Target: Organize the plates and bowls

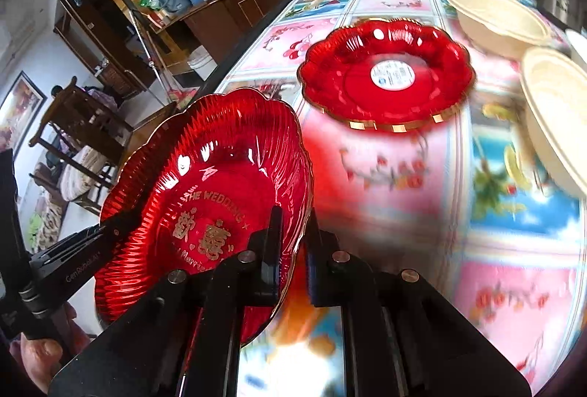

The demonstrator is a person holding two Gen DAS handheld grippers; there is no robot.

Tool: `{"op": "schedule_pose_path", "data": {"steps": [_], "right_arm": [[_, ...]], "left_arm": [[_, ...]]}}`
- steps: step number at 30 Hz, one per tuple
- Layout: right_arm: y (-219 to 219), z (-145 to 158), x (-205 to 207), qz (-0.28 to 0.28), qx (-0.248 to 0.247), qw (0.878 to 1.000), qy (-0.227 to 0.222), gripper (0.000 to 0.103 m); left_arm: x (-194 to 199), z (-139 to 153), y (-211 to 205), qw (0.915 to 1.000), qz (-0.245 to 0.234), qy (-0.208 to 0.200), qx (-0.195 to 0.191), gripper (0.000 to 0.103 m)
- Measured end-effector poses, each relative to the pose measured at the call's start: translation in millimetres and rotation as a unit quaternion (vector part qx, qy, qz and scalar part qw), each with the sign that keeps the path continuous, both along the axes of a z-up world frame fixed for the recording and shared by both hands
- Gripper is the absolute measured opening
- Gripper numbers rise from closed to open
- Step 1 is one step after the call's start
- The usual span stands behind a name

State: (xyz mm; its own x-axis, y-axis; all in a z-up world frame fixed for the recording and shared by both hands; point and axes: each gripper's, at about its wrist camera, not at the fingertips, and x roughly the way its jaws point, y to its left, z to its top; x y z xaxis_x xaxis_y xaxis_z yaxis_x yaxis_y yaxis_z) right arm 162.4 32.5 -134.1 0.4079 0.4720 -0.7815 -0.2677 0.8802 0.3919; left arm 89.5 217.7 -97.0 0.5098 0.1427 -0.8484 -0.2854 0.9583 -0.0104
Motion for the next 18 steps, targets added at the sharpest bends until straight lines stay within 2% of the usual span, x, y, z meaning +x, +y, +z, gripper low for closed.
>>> {"op": "schedule_pose_path", "data": {"steps": [6,9,12,14,16,18], "right_arm": [[-3.1,-5.6,-27.2,0.016,0.015,1.0,0.01,0.011],[3.7,-13.3,-29.2,0.029,0.017,0.999,0.022,0.014],[4.7,-19.4,-25.9,0.042,0.031,0.998,0.037,0.016],[1.1,-17.0,-26.4,0.047,0.023,0.998,0.036,0.016],[-10.6,-8.5,-26.2,0.044,0.038,0.998,0.025,0.017],[-26.5,0.7,-28.9,0.04,0.051,0.998,0.005,0.019]], "left_arm": [[-26.0,-5.0,0.9,0.9999,0.011,0.007,0.001,0.016],[-25.6,-15.2,5.2,0.9993,0.027,0.026,0.007,0.022],[-28.4,-20.4,5.5,0.9991,0.028,0.032,-0.004,0.027],[-38.2,-18.4,3.8,0.999,0.031,0.032,0.003,0.041],[-51.3,-17.6,4.4,0.9984,0.04,0.034,0.02,0.068],[-65.9,-16.2,5.9,0.9983,0.041,0.035,0.019,0.071]]}}
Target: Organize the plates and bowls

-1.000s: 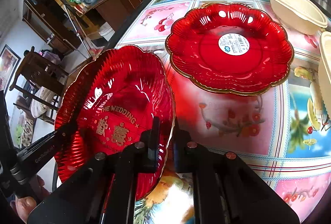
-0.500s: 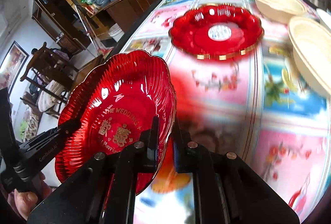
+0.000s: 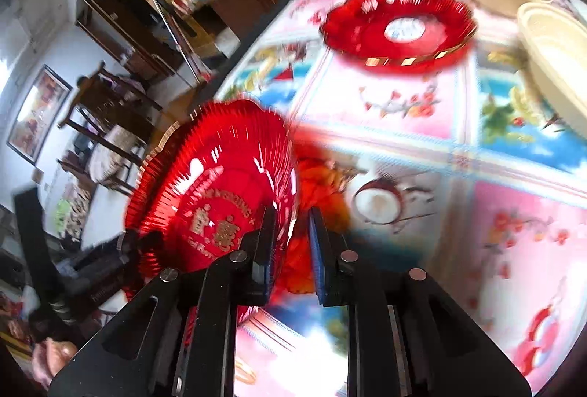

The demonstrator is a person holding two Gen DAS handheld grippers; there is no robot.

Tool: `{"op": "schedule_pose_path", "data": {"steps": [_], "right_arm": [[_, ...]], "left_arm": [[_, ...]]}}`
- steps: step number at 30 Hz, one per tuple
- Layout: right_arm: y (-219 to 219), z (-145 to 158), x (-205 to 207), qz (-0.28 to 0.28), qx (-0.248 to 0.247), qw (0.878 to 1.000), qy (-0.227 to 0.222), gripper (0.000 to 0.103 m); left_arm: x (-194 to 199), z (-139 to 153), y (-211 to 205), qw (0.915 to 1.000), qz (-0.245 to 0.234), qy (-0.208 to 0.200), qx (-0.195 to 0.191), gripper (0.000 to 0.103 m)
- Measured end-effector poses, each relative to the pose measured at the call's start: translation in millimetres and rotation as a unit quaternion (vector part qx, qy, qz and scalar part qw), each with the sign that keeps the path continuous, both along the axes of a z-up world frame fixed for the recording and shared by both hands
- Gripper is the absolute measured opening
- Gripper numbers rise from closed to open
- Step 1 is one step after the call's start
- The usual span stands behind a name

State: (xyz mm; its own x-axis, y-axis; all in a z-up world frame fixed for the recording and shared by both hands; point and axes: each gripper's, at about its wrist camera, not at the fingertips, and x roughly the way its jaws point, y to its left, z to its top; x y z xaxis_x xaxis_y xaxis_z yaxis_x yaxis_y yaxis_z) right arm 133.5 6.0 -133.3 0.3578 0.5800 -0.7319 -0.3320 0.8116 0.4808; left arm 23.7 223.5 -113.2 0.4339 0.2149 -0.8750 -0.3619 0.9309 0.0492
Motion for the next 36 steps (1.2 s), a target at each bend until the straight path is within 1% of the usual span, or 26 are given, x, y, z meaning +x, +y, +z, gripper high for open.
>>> {"op": "schedule_pose_path", "data": {"steps": [1,2,3,4,8,11,12,13,14,16,18,22,24,27,30,32,34,36], "right_arm": [[-8.2,4.9,-1.8,-0.002,0.006,1.0,-0.009,0.022],[-17.4,8.1,-2.6,-0.007,0.011,1.0,-0.017,0.03],[-28.5,11.5,-3.0,-0.017,0.016,0.999,-0.026,0.035],[-41.5,14.5,-2.1,-0.028,0.024,0.999,-0.032,0.037],[-86.9,20.7,8.5,-0.067,0.064,0.995,-0.031,0.038],[-109.8,23.3,17.4,-0.091,0.089,0.992,-0.023,0.038],[-118.3,23.7,22.7,-0.099,0.098,0.99,-0.017,0.038],[-121.9,24.2,25.1,-0.103,0.104,0.989,-0.014,0.039],[-124.8,25.4,27.7,-0.106,0.11,0.988,-0.012,0.042],[-130.8,27.0,33.7,-0.113,0.126,0.985,-0.012,0.043],[-133.2,29.0,38.6,-0.116,0.137,0.984,-0.015,0.043],[-127.0,28.7,50.8,-0.121,0.152,0.981,-0.012,0.043],[-121.9,24.6,60.2,-0.129,0.161,0.979,-0.003,0.043],[-115.2,15.8,75.4,-0.136,0.171,0.976,0.013,0.044],[-111.2,6.1,89.7,-0.142,0.176,0.974,0.031,0.044],[-109.7,1.5,100.4,-0.146,0.19,0.97,0.043,0.044],[-107.5,-3.1,109.9,-0.145,0.196,0.969,0.051,0.044],[-105.7,-9.3,116.1,-0.139,0.198,0.968,0.059,0.044]], "left_arm": [[-9.8,3.1,0.4,0.9999,-0.006,-0.006,-0.009,0.071],[-17.9,6.1,0.7,0.9999,-0.008,-0.01,-0.012,0.071],[-25.4,9.8,1.4,0.9998,-0.007,-0.013,-0.009,0.071],[-34.2,15.7,1.9,0.9998,-0.007,-0.018,-0.001,0.071],[-44.2,38.8,3.4,0.9987,-0.01,-0.046,0.019,0.071],[-37.9,56.1,2.8,0.9979,-0.019,-0.061,0.012,0.071],[-35.1,66.7,1.0,0.9969,-0.023,-0.074,0.014,0.071],[-32.1,75.6,-1.6,0.9957,-0.027,-0.086,0.021,0.071],[-27.5,83.5,-5.1,0.9944,-0.033,-0.096,0.028,0.071],[-11.6,99.3,-13.3,0.9921,-0.044,-0.112,0.037,0.076],[3.5,108.6,-19.3,0.991,-0.056,-0.12,0.019,0.078],[48.7,117.5,-33.8,0.9891,-0.057,-0.125,-0.054,0.078],[70.6,115.8,-41.1,0.988,-0.051,-0.122,-0.079,0.078],[111.5,105.0,-54.0,0.9887,-0.044,-0.098,-0.104,0.078],[158.3,83.3,-67.0,0.9899,-0.04,-0.057,-0.123,0.078],[183.4,70.0,-71.9,0.9881,-0.041,-0.032,-0.145,0.078],[205.3,57.5,-75.2,0.9838,-0.036,-0.013,-0.175,0.078],[223.8,45.7,-77.6,0.9815,-0.024,0.004,-0.19,0.078]]}}
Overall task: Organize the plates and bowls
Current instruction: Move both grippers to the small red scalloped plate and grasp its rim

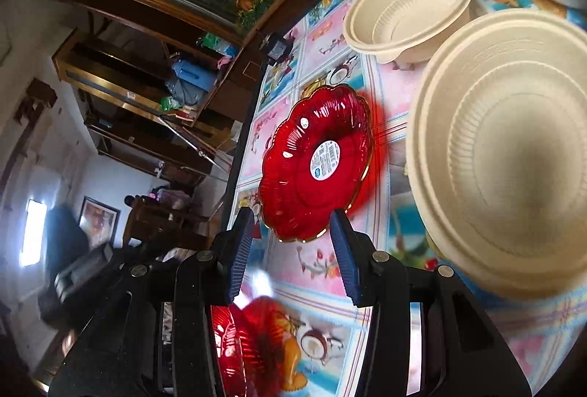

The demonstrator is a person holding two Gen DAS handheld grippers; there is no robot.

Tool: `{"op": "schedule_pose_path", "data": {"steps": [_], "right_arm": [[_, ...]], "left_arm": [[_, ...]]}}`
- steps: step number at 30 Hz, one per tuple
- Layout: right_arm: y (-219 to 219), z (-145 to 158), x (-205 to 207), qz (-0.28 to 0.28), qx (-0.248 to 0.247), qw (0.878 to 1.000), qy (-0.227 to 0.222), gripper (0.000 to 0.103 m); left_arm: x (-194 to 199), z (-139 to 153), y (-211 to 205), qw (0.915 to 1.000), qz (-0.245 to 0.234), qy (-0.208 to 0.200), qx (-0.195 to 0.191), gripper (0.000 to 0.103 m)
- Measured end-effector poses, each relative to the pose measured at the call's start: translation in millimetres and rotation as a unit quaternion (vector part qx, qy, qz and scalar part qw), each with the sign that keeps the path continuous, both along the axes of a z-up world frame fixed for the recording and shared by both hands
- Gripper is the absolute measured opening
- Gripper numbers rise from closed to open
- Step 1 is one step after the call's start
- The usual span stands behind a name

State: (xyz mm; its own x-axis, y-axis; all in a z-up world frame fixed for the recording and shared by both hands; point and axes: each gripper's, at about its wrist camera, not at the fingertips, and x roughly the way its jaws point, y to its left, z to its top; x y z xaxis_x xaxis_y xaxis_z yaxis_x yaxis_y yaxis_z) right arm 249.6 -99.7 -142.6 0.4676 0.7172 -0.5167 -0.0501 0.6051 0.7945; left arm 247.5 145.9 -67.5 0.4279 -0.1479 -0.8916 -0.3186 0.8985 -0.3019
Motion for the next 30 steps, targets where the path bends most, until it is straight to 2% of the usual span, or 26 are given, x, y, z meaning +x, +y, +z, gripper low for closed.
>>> {"op": "schedule_pose_path", "data": {"steps": [3,8,14,18,27,29,30], "right_arm": [[3.0,-6.6,3.7,0.013,0.002,1.0,0.019,0.044],[3.9,-15.6,10.5,0.012,-0.009,0.999,0.038,0.044],[6.7,-20.4,19.1,-0.006,-0.051,0.997,0.051,0.044],[6.3,-29.2,28.9,-0.031,-0.076,0.994,0.07,0.051],[6.3,-32.5,43.4,-0.037,-0.07,0.996,0.043,0.052],[7.5,-32.4,43.3,-0.038,-0.067,0.996,0.038,0.052],[7.6,-32.8,43.4,-0.039,-0.064,0.996,0.037,0.052]], "left_arm": [[18.5,-11.0,-4.6,0.9998,0.011,0.015,0.005,0.078],[35.4,-26.6,-5.9,0.9989,0.019,0.018,-0.038,0.078],[43.8,-35.0,-12.9,0.9988,0.025,0.018,-0.037,0.078],[50.1,-38.4,-20.7,0.9988,0.025,0.013,-0.04,0.078],[64.6,-44.4,-29.6,0.9994,0.017,0.002,-0.029,0.076],[66.7,-47.4,-30.0,0.9997,0.015,0.005,-0.021,0.069],[67.5,-49.1,-30.0,0.9997,0.012,0.008,-0.018,0.061]]}}
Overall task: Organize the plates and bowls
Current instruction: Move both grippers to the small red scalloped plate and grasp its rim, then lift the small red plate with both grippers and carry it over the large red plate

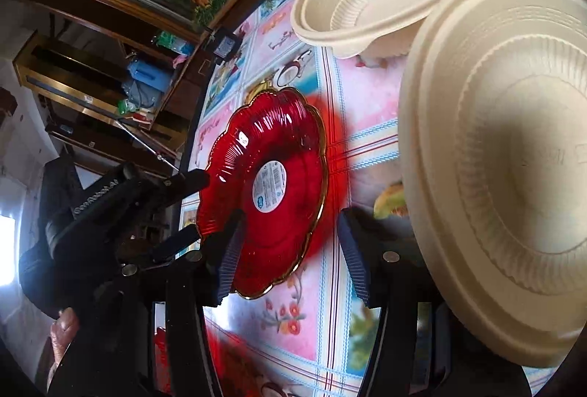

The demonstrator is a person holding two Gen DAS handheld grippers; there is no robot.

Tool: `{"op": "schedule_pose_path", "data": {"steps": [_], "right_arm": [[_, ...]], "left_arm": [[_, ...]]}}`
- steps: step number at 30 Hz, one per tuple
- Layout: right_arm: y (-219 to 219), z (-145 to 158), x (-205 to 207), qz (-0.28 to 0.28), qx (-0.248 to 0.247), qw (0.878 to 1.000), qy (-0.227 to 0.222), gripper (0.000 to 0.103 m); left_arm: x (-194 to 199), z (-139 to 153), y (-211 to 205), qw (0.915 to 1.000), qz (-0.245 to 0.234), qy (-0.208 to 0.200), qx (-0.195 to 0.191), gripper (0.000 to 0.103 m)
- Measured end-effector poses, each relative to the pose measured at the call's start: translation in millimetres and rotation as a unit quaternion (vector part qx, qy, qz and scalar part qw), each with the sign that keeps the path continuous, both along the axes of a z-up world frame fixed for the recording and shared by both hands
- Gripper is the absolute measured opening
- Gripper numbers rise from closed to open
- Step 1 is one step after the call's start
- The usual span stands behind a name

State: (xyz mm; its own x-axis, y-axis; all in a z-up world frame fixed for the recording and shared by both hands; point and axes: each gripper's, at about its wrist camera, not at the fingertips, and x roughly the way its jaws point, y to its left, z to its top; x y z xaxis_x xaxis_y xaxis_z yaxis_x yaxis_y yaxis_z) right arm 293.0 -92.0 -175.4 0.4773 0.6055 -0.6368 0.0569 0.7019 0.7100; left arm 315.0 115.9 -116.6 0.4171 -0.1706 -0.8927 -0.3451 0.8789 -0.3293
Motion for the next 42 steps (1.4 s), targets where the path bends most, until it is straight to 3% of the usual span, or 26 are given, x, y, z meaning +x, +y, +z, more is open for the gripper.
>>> {"op": "schedule_pose_path", "data": {"steps": [4,9,11,21,29,37,42], "right_arm": [[0.6,0.1,0.0,-0.001,0.001,1.0,-0.002,0.05],[-4.4,-11.5,3.0,-0.008,0.006,1.0,0.013,0.013],[-7.0,-13.5,4.0,-0.007,0.016,1.0,0.013,0.013],[-8.3,-10.7,0.8,-0.003,0.019,1.0,0.003,0.013],[-7.4,12.5,-17.2,0.005,0.013,0.999,-0.031,0.013],[-9.9,36.1,-57.2,0.026,0.012,0.997,-0.07,0.013],[-14.0,46.5,-91.7,0.045,0.003,0.994,-0.096,0.013]], "left_arm": [[1.4,-7.5,-0.3,0.9999,-0.009,0.012,0.006,0.042],[-3.2,-6.8,2.0,0.9995,-0.007,0.012,0.03,0.019],[-5.4,-6.7,5.3,0.9994,-0.004,0.013,0.032,0.013],[-20.1,5.9,1.2,0.9976,-0.029,0.003,0.062,0.01],[-43.9,26.7,1.7,0.9973,-0.033,-0.018,0.062,0.01],[-96.1,50.7,-5.5,0.9946,-0.03,-0.067,0.074,0.01],[-134.5,55.2,-3.3,0.9934,-0.027,-0.095,0.06,0.01]]}}
